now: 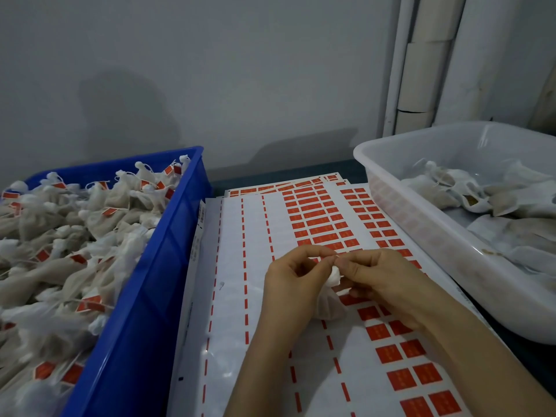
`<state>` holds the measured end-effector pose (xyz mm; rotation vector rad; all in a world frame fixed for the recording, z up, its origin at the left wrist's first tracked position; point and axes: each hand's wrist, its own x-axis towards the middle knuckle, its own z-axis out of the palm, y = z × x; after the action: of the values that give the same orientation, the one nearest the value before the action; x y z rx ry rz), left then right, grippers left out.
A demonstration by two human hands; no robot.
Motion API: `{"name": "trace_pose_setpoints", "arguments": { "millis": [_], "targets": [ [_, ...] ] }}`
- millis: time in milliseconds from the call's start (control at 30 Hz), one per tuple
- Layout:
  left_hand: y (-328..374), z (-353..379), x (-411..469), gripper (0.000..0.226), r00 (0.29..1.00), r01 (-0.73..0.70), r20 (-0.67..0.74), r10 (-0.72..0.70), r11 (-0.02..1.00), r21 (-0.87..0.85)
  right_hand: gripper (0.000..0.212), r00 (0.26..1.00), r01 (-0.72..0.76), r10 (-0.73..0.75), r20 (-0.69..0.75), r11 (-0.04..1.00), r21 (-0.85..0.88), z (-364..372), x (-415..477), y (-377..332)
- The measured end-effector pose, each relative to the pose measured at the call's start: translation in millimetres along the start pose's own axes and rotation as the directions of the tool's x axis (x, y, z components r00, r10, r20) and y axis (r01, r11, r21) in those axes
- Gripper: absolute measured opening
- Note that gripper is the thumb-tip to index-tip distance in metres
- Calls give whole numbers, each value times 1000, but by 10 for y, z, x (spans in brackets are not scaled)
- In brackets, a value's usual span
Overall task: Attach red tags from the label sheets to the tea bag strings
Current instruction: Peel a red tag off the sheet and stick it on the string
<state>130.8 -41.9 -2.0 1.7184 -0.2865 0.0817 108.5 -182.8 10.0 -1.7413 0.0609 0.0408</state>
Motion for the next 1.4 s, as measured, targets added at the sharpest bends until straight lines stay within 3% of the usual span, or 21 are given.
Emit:
{"name": "trace_pose_setpoints", "arguments": {
  "millis": [100, 300, 367, 467, 533, 700, 833, 1167, 1300, 1400],
  "targets": [
    [-1, -1, 5, 21, 1000, 24, -4, -24, 1000, -9, 6, 1000, 0, 0, -6, 1000, -4, 10, 9, 12],
    [13, 11, 8, 14, 996, 87, 6, -87, 996, -26, 9, 990, 38, -42, -134, 999, -33, 32, 55, 47],
    [53, 15, 5, 5, 994, 105, 49, -102, 993, -61, 10, 988, 37, -37, -153, 999, -4, 25, 60, 55],
    [90, 27, -31, 23, 986, 85, 150, -70, 992, -97, 15, 991, 1, 8, -130, 998, 67, 64, 77, 74],
    [89, 40, -36, 15, 981, 91, 179, -75, 992, -83, 18, 993, -56, 67, -96, 991, 118, 92, 75, 74],
    [14, 4, 5, 6, 994, 103, -24, -105, 992, -71, 27, 997, -62, 65, 40, 996, -65, 34, 20, 43],
    [9, -26, 26, 7, 985, 137, -93, -147, 985, -105, 20, 996, -40, 48, 73, 994, -97, 12, 15, 36],
    [27, -2, 9, 8, 985, 154, -74, -154, 988, -9, 14, 968, -88, 140, -207, 966, 244, 75, 61, -11],
    [19, 13, 8, 6, 989, 134, -57, -134, 991, -4, 16, 982, -69, 157, -108, 823, 564, 79, 36, -56],
    [18, 34, 2, 7, 989, 134, -58, -134, 991, 8, 19, 987, -103, 161, -19, 718, 688, 80, 43, -64]
  ]
}}
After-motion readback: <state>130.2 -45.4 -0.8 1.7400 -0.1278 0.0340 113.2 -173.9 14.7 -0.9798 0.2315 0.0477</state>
